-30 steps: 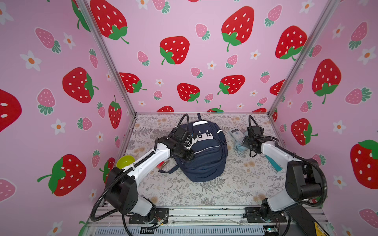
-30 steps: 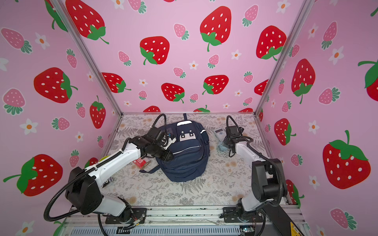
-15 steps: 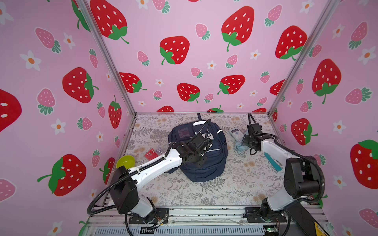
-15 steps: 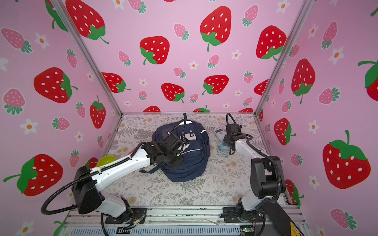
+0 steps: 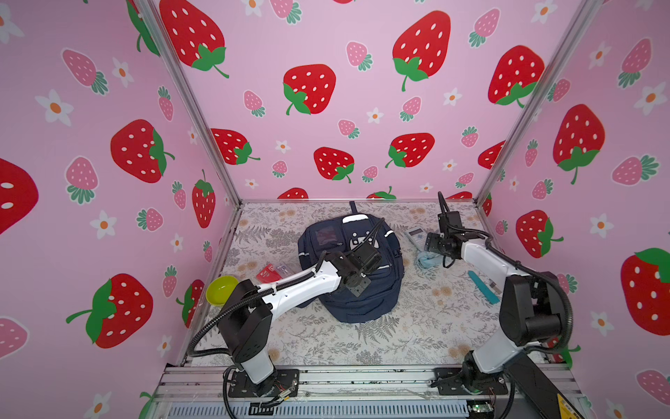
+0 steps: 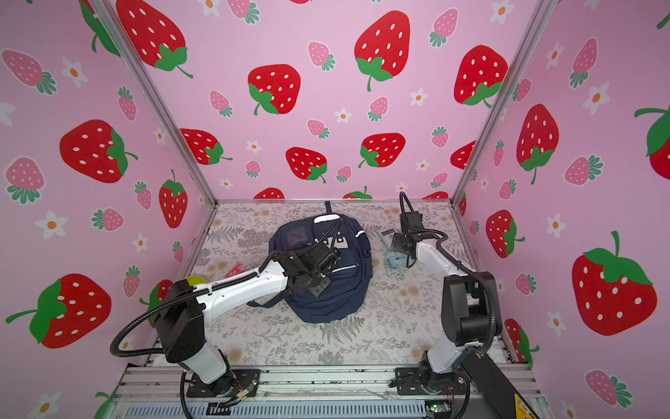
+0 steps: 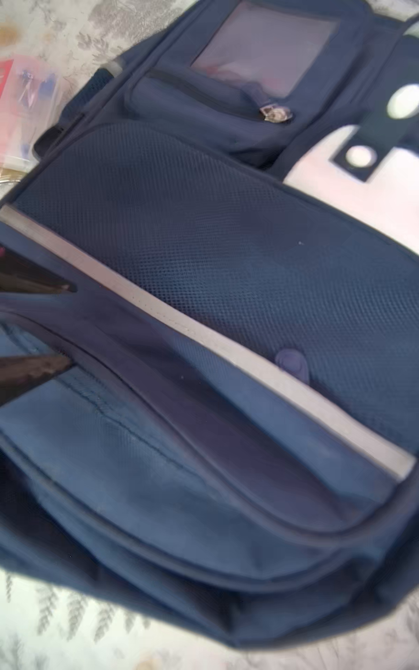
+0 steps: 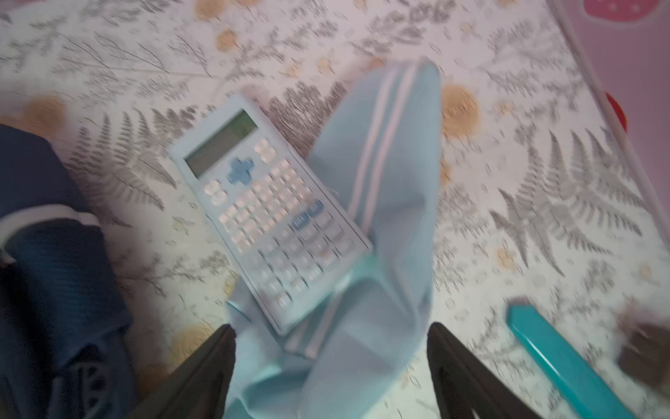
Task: Pack the student bag
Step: 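Move the right gripper over the light-blue calculator and grasp it, then carry the calculator into the backpack's open main compartment with the right gripper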
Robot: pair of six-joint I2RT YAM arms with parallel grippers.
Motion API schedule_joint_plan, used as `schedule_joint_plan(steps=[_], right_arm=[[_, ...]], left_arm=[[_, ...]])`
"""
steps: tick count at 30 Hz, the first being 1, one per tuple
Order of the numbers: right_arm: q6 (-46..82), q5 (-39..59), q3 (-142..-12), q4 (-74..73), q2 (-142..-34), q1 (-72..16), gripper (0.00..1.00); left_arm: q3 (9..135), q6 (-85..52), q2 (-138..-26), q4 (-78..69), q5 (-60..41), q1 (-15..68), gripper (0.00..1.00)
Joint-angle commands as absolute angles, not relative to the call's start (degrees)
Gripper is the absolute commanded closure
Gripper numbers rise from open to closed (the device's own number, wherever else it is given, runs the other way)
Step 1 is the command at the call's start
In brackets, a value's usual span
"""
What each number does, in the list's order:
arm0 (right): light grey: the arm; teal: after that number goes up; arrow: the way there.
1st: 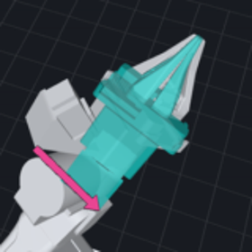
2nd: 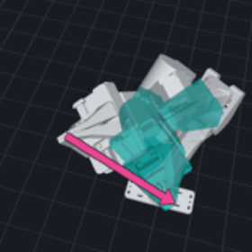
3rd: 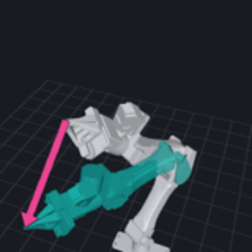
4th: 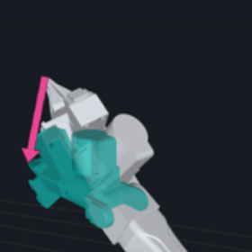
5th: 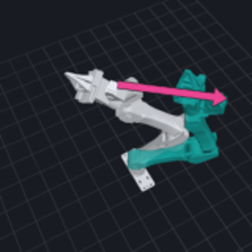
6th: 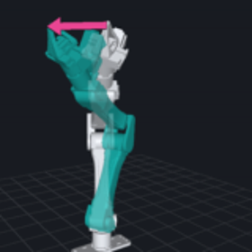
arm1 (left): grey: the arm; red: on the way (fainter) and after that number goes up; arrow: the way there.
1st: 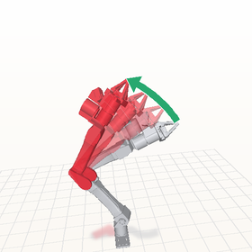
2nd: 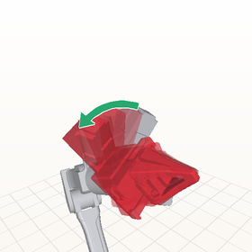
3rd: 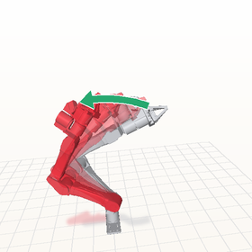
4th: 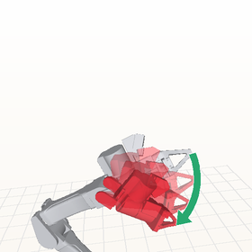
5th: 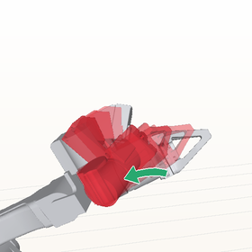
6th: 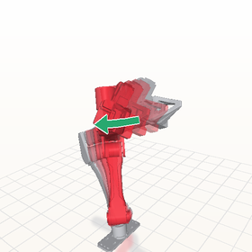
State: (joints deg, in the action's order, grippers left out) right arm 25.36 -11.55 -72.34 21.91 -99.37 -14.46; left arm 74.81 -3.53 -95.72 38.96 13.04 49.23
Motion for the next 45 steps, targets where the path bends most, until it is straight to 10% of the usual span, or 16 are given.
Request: schedule_joint_plan(steps=[1,18,38,45], right_arm=[[16.5,-8.3,-79.8,23.8,-106.4,-14.2,0.11],[2.6,-5.8,-91.4,30.1,-122.6,-14.5,0.00],[3.3,-4.4,-87.0,28.0,-122.8,-14.7,0.08],[4.0,-3.7,-86.9,27.6,-121.1,-14.8,0.26]], left_arm=[[75.4,-5.7,-92.0,36.1,11.3,46.7,0.98],[71.5,-6.6,-83.1,31.8,-7.4,38.2,1.00],[70.8,-6.5,-79.4,29.8,-16.6,33.8,1.00],[70.3,-8.4,-78.9,28.5,-18.3,32.4,1.00]])
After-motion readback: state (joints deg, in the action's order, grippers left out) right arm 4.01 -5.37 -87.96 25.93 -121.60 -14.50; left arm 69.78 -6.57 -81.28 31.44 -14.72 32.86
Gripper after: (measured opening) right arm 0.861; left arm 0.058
